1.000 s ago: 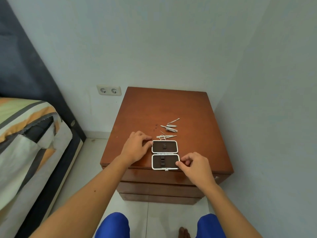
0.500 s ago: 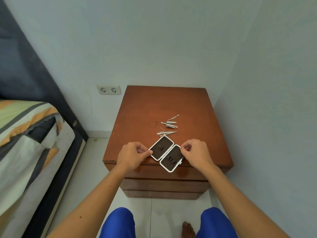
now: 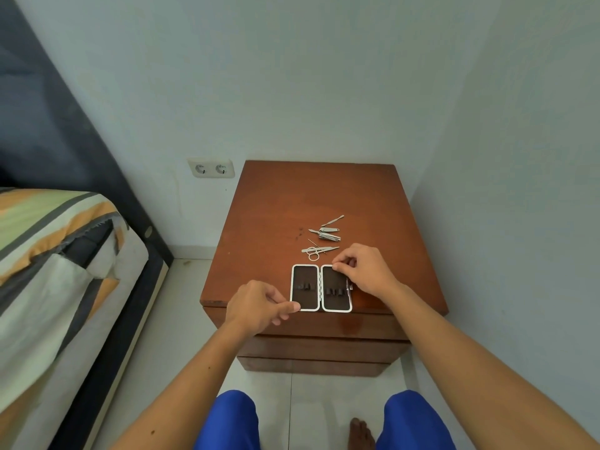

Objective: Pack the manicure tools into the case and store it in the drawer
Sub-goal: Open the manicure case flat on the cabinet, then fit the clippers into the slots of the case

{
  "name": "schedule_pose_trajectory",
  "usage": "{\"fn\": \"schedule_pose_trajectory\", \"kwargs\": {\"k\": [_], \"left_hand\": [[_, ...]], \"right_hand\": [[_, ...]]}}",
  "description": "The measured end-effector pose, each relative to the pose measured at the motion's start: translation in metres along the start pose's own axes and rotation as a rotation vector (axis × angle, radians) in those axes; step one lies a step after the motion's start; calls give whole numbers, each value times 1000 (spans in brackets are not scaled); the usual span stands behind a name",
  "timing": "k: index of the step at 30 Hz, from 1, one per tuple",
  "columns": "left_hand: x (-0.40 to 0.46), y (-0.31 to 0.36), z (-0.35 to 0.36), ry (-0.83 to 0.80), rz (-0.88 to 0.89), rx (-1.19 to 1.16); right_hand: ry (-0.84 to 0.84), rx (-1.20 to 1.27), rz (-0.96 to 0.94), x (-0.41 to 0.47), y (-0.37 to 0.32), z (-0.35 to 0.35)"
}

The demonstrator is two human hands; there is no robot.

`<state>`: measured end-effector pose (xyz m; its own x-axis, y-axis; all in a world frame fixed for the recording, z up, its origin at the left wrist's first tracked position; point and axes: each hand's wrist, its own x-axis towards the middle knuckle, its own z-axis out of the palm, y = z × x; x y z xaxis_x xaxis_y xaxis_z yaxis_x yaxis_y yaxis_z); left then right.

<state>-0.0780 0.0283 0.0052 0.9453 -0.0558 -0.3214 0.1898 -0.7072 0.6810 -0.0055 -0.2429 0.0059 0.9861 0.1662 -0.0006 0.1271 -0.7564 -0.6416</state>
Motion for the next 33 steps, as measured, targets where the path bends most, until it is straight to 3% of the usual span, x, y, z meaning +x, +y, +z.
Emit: {"fn": "schedule_pose_trajectory", "kwargs": {"k": [11,18,23,28,33], "left_hand": [[3,7,-13,-61,27,48],[35,20,-32,150,188,167],[58,17,-13,141,337,101],[63,-1,7,276,470,60],[64,-4,9,301,501,58]], "right_hand": [[-4,32,-7,3,7,-1],[141,69,-16,27,4,-10],[183,86,2,46,3,-6],[172,47,-48,54,2,1],[117,-87,-173,68,-9,4]]}}
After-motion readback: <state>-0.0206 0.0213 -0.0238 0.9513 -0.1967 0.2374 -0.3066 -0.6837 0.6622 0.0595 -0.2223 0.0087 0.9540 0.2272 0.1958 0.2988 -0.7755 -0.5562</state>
